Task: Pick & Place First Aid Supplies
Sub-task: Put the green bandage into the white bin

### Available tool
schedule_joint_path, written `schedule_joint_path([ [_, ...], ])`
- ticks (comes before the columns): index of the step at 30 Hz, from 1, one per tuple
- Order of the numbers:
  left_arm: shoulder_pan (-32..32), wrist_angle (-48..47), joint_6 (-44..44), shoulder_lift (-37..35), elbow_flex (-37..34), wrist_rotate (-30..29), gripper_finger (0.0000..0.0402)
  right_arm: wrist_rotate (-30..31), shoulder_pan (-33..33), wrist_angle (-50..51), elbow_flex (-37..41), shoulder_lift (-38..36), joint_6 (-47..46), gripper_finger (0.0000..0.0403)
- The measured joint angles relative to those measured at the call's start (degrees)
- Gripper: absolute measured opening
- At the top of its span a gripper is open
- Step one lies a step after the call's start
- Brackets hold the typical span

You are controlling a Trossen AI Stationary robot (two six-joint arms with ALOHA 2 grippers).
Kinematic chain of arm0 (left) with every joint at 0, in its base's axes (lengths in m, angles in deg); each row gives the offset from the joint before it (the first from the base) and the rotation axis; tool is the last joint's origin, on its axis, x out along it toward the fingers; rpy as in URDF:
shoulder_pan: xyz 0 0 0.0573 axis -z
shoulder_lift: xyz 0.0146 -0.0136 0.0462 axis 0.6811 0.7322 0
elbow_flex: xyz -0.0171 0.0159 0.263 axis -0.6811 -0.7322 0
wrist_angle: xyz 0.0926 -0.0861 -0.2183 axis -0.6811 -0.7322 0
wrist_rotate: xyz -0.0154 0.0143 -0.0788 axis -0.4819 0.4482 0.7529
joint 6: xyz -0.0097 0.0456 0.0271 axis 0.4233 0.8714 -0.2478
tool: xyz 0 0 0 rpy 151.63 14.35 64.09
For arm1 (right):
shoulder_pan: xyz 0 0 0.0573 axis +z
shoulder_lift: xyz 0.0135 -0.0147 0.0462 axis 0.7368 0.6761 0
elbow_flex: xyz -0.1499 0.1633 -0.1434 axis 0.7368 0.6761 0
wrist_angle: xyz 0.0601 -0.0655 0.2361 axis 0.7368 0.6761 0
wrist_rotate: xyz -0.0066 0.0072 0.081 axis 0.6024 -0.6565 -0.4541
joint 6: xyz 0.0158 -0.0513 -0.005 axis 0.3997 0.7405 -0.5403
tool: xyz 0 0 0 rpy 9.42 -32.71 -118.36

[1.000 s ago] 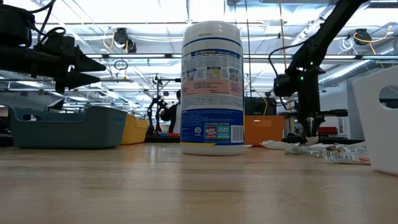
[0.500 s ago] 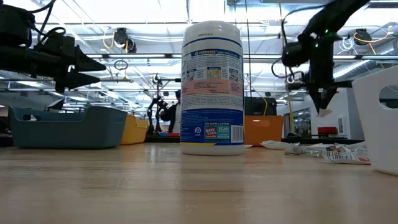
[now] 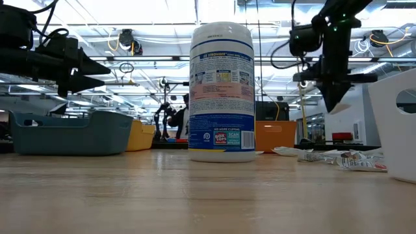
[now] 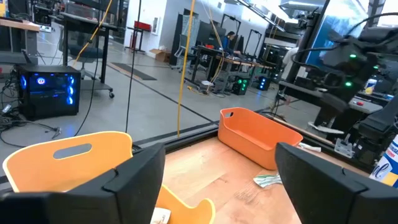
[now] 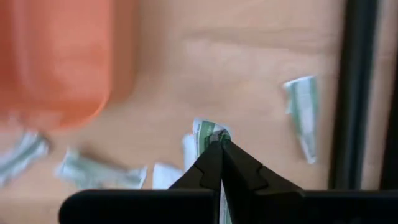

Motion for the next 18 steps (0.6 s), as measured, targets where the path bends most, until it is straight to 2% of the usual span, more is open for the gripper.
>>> schedule_joint_path([
  [4, 0.0, 0.0, 0.0, 0.0, 0.0, 0.0, 0.0321, -1.3, 8.2, -0.2, 0.0, 0.0, 1.5, 0.0000],
  [10, 0.0, 0.0, 0.0, 0.0, 0.0, 0.0, 0.0331, -1.6, 24.0, -0.5, 0.0, 0.0, 1.5, 0.0000],
  [18, 0.0, 0.0, 0.0, 0.0, 0.0, 0.0, 0.0316, -3.1, 47.4, -5.3, 0.0, 0.0, -2.1, 0.0000],
])
